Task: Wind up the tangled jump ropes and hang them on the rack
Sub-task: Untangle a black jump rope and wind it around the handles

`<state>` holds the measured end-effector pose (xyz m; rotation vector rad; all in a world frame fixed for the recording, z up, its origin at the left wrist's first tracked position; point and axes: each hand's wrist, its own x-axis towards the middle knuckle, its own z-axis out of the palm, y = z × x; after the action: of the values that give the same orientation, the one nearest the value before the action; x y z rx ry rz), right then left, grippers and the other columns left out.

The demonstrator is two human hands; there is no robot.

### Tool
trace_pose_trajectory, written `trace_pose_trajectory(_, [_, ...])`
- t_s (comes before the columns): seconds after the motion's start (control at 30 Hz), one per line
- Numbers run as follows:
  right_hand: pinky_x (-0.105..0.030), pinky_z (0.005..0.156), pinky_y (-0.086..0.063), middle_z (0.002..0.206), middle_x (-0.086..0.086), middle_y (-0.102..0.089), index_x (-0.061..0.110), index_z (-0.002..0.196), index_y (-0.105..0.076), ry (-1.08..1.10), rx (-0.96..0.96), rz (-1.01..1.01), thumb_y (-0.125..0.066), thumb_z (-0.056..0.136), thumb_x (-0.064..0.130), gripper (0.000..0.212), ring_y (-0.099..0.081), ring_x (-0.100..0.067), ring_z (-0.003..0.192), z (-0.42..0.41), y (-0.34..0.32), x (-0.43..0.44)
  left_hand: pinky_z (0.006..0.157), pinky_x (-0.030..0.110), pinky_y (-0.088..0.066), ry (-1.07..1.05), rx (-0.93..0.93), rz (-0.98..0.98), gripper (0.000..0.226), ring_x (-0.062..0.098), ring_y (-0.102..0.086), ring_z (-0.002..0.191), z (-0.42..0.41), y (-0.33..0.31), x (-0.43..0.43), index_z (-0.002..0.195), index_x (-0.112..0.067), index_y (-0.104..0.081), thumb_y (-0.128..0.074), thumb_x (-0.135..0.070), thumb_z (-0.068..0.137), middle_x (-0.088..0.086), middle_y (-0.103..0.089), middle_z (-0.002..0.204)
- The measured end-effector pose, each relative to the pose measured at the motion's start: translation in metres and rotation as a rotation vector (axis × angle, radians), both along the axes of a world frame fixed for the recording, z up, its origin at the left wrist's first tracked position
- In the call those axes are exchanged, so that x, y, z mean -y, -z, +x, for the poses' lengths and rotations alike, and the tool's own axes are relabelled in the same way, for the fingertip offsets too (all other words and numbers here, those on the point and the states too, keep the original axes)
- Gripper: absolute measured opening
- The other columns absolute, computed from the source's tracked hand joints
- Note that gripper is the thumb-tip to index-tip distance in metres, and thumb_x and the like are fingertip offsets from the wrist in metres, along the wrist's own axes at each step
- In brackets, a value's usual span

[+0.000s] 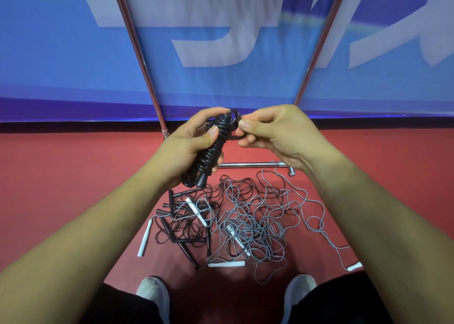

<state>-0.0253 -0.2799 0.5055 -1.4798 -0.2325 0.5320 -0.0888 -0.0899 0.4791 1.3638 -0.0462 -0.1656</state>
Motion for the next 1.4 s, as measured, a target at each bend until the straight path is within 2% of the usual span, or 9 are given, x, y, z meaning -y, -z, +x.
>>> trace_pose_trajectory(0.4, [-0.022,0.052,-0.050,0.064,-0.012,-0.064,-0.001,0.084,-0.067,0.020,-0.192,-0.010,-0.069,0.087,0.000,0.004,-0.043,-0.007,0.044,0.001,-0.004,-0.004,0.056,0.033,-0.051,0.061,0.105,0.192,0.040,0.029,-0.054,0.068,-0.002,-0.004,-0.004,0.134,-0.026,-0.055,-0.054,-0.020,0.095,0.001,-0.067,0.097])
trace_pose_trajectory(0.5, [-0.024,0.055,-0.052,0.064,-0.010,-0.066,0.002,0.087,-0.068,0.061,-0.117,-0.020,-0.069,0.088,0.002,0.001,-0.045,-0.009,0.046,0.000,0.000,-0.006,0.059,0.033,-0.051,0.079,0.166,0.285,0.040,0.027,-0.053,0.070,-0.002,-0.004,-0.005,0.134,-0.026,-0.055,-0.053,-0.018,0.095,-0.009,-0.067,0.097])
trace_pose_trajectory(0.6, [-0.028,0.059,-0.052,0.064,-0.010,-0.065,0.019,0.109,-0.064,0.065,0.006,0.010,-0.066,0.091,0.000,0.026,-0.049,-0.015,0.051,-0.002,0.004,-0.008,0.058,0.035,-0.051,0.064,0.145,0.240,0.039,0.029,-0.055,0.069,-0.001,-0.006,-0.005,0.133,-0.025,-0.054,-0.053,-0.019,0.095,-0.007,-0.067,0.100])
trace_pose_trajectory(0.73, [-0.024,0.057,-0.049,0.072,-0.013,-0.063,0.005,0.100,-0.071,0.046,0.099,-0.026,-0.062,0.096,0.013,0.013,-0.047,-0.013,0.053,-0.003,0.002,-0.010,0.053,0.035,-0.050,0.026,0.119,0.224,0.032,0.029,-0.059,0.064,0.000,-0.006,-0.004,0.123,-0.020,-0.045,-0.056,-0.020,0.093,-0.006,-0.066,0.096])
trace_pose_trajectory(0.97, [-0.025,0.045,-0.039,0.069,-0.010,-0.064,0.015,0.083,-0.075,0.154,0.208,-0.168,-0.070,0.089,0.017,0.007,-0.049,-0.015,0.054,-0.007,0.002,-0.015,0.058,0.036,-0.053,-0.023,0.223,0.455,0.028,0.026,-0.060,0.068,0.002,-0.007,-0.005,0.113,-0.029,-0.050,-0.062,-0.019,0.089,-0.011,-0.064,0.103])
trace_pose_trajectory(1.13, [-0.029,0.051,-0.044,0.067,-0.006,-0.064,0.021,0.079,-0.070,0.187,0.334,-0.320,-0.066,0.091,0.010,0.016,-0.054,-0.019,0.053,0.000,0.002,-0.017,0.083,0.010,-0.038,-0.064,0.508,0.937,0.035,-0.010,-0.053,0.097,0.007,-0.008,-0.013,0.118,-0.025,-0.057,-0.074,-0.021,0.088,-0.017,-0.060,0.108])
trace_pose_trajectory(1.23, [-0.024,0.049,-0.043,0.052,0.000,-0.060,0.018,0.082,-0.064,0.154,0.350,-0.401,-0.058,0.097,0.013,0.017,-0.052,-0.016,0.044,-0.002,-0.001,-0.021,0.077,0.017,-0.046,-0.086,0.453,0.806,0.033,-0.005,-0.057,0.083,0.005,-0.005,-0.011,0.116,-0.026,-0.056,-0.073,-0.020,0.088,-0.018,-0.061,0.106])
trace_pose_trajectory(1.3, [-0.027,0.050,-0.045,0.058,-0.002,-0.062,0.017,0.081,-0.063,0.211,0.340,-0.331,-0.055,0.098,0.011,0.020,-0.055,-0.018,0.051,-0.002,-0.006,-0.025,0.063,0.037,-0.053,-0.099,0.299,0.527,0.032,0.016,-0.062,0.070,0.004,-0.008,-0.007,0.113,-0.030,-0.054,-0.070,-0.020,0.088,-0.010,-0.064,0.109])
trace_pose_trajectory(1.4, [-0.024,0.048,-0.046,0.076,-0.003,-0.063,0.013,0.083,-0.061,0.309,0.254,-0.112,-0.051,0.100,0.006,0.021,-0.056,-0.011,0.054,0.000,-0.022,-0.029,0.053,0.037,-0.052,-0.123,0.190,0.185,0.031,0.029,-0.061,0.062,0.007,-0.015,-0.004,0.116,-0.023,-0.051,-0.065,-0.018,0.088,0.005,-0.063,0.106])
